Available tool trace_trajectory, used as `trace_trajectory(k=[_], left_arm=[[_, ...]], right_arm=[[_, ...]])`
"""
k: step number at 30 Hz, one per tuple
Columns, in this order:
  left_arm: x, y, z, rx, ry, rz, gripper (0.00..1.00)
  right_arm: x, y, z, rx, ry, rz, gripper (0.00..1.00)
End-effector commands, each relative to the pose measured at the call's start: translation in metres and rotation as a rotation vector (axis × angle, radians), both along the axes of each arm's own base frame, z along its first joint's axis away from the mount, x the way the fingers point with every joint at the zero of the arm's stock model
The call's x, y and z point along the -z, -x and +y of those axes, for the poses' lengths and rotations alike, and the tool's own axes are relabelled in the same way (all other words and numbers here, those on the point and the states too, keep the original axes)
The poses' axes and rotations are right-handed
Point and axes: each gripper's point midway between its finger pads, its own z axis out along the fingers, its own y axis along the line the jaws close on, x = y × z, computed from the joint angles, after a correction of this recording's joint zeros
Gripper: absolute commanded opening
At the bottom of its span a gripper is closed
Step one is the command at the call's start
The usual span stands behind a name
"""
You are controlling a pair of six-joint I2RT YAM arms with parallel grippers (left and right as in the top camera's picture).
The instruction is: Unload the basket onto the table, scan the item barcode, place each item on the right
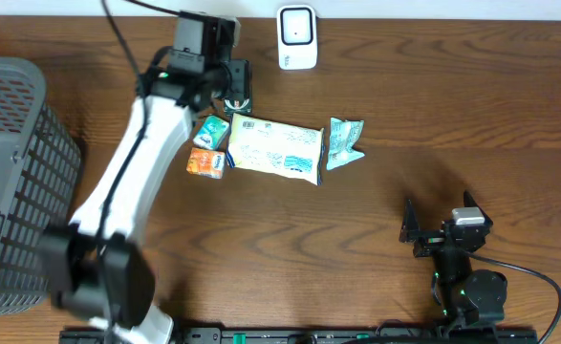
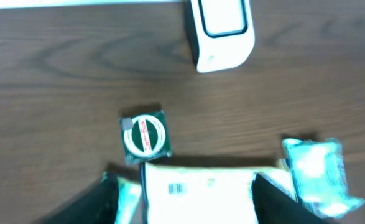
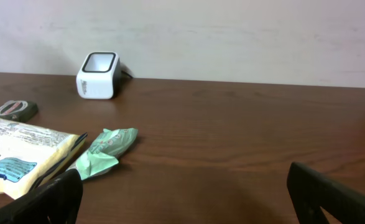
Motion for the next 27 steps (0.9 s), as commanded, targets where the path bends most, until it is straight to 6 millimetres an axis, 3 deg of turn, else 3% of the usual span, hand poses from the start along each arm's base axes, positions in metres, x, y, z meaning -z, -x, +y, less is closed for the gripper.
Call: trace_trajectory(k=[1,6,13,20,27], left_arm=[[-0.053,0.031,0.009,-0.004,0.01,-0.069,0.98],[-0.076,0.101,0.026,-0.003,-0.009,0.009,0.98],[-0.067,0.202,0.05,-0.003,-0.063,0.237,0.98],[-0.052,0.259,0.064,-0.023,-0.1,0.437,0.98],[-0.041,0.293,0.073,-0.05,-0.124,0.581,0.98]], right_arm=[[0.001,0.0,0.0,0.002,-0.01,0.002,0.99],[0.001,0.0,0.0,0.002,-0.01,0.002,0.99],[0.001,0.0,0.0,0.002,-0.01,0.002,0.99],[0.001,0.0,0.0,0.002,-0.01,0.002,0.99],[0.001,0.0,0.0,0.002,-0.01,0.002,0.99]])
